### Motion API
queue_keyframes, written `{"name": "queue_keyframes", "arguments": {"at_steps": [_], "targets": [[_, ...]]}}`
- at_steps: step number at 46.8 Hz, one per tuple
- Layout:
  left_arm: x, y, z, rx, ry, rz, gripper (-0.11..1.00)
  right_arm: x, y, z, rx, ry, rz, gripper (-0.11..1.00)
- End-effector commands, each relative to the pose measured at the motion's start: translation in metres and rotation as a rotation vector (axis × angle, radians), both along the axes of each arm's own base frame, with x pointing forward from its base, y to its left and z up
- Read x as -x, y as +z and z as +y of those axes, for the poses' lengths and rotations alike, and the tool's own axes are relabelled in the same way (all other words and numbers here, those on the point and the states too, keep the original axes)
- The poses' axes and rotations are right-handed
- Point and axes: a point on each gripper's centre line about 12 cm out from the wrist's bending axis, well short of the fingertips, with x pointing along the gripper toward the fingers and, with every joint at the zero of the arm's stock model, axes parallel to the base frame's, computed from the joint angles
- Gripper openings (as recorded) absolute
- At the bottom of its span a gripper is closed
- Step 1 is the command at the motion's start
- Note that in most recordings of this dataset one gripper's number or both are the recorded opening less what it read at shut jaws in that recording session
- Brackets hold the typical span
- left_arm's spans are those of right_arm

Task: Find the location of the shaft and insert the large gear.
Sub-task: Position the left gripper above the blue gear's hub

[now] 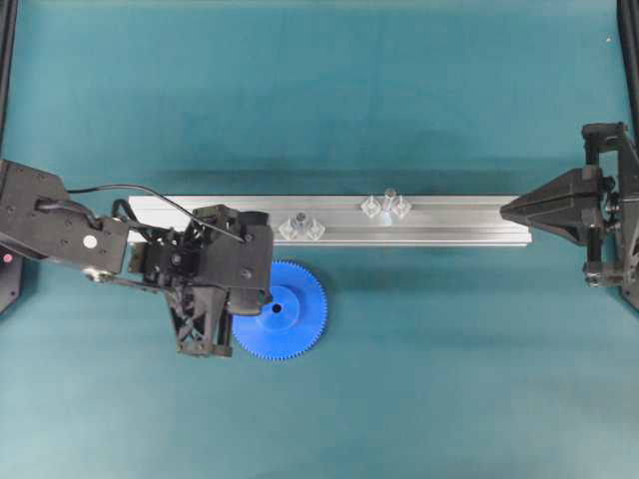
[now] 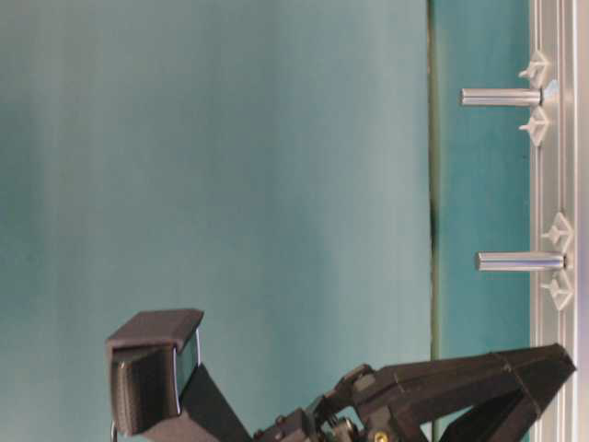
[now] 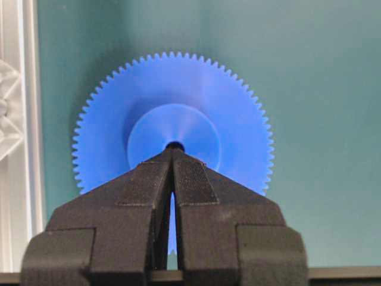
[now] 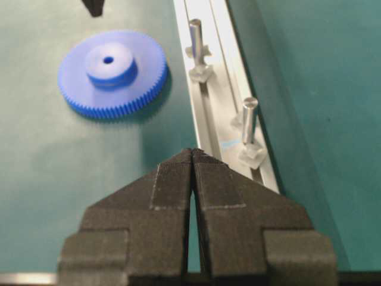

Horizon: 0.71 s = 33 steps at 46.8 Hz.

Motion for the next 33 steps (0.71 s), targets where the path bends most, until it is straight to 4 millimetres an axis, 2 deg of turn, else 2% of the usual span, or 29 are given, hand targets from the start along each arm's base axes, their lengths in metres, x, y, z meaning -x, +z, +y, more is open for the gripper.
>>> {"name": "queue_keyframes", "arguments": {"at_steps": [1, 33], "targets": [[-0.007, 0.012, -0.003, 0.001, -0.009, -0.032, 0.01, -0.002, 0.002, -0.001, -0.01, -0.007, -0.005, 0.01], [-0.025, -0.001, -0.005, -0.021, -0.008, 0.106, 0.01, -0.001, 0.001, -0.001, -0.008, -0.007, -0.002, 0.01]]}}
